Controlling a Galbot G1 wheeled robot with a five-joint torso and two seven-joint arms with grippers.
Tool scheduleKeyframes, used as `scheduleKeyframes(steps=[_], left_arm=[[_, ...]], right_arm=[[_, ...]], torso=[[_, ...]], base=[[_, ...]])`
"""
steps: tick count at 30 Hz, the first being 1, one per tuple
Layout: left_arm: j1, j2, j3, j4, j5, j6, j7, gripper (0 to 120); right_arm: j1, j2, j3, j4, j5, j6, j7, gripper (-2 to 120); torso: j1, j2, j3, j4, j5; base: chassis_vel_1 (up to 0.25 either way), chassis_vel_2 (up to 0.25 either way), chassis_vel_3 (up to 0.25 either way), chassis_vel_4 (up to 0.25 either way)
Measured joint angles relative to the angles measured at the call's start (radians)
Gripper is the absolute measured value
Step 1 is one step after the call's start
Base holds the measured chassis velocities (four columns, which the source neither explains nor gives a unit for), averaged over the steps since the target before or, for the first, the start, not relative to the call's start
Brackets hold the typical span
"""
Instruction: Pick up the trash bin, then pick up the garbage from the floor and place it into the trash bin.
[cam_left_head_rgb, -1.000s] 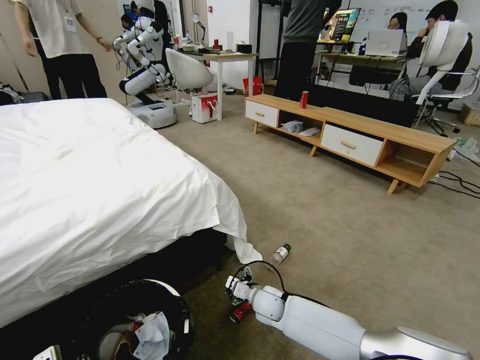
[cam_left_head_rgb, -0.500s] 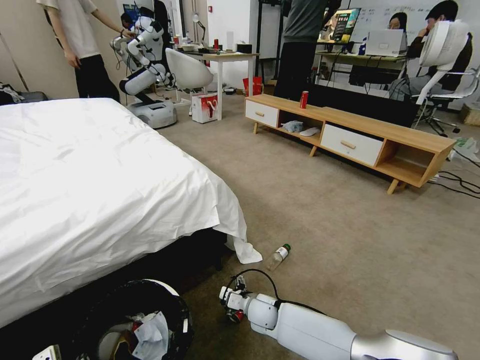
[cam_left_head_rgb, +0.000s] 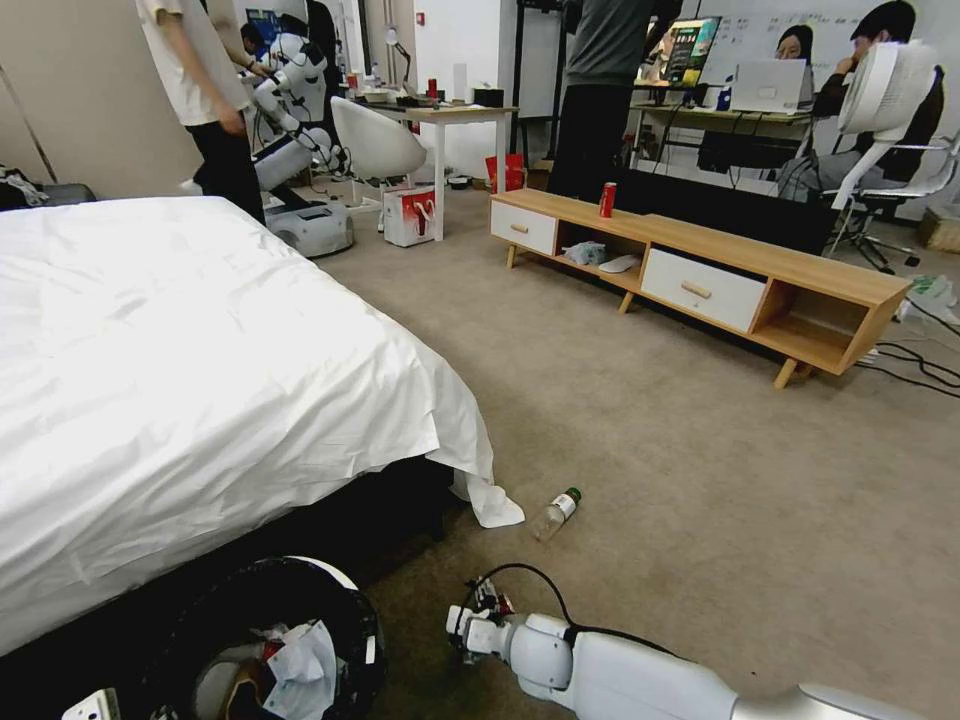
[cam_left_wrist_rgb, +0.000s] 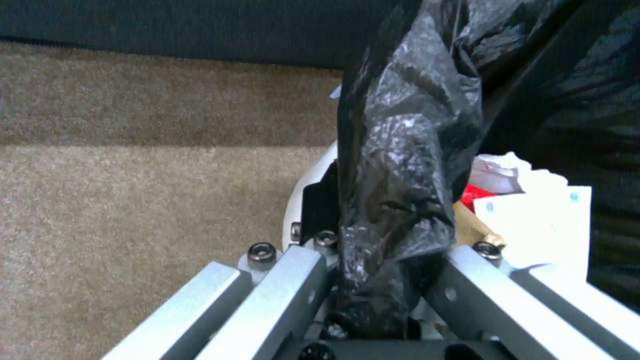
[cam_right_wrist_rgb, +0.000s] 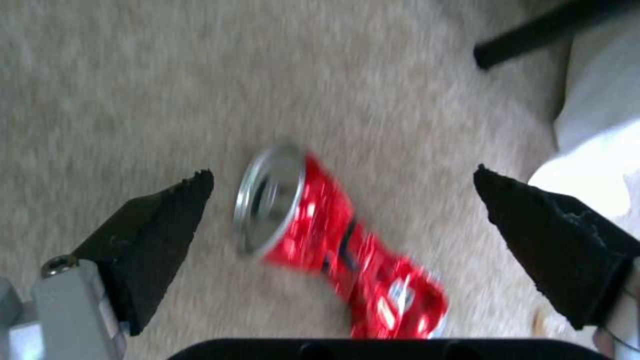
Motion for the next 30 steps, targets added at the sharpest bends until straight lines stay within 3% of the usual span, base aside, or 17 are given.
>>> scheduleKeyframes(steps=[13,30], left_arm=[[-0.003,0.003,0.005,0.005,0.003,0.0,0.0,0],[-0.006,-0.008,0.01,0.015,0.018,0.0,0.005,0]], right_arm=[[-0.044,-0.031,0.036,-0.046,-0.016,0.02,0.018,100],[-0.017,0.023,0.079,-0.154,-0.038,0.08,0.026,100]], torso=[[0.0,0.0,0.0,0.0,0.0],[0.0,0.0,0.0,0.0,-0.0001]], base=[[0.0,0.0,0.0,0.0],[0.0,0.0,0.0,0.0]])
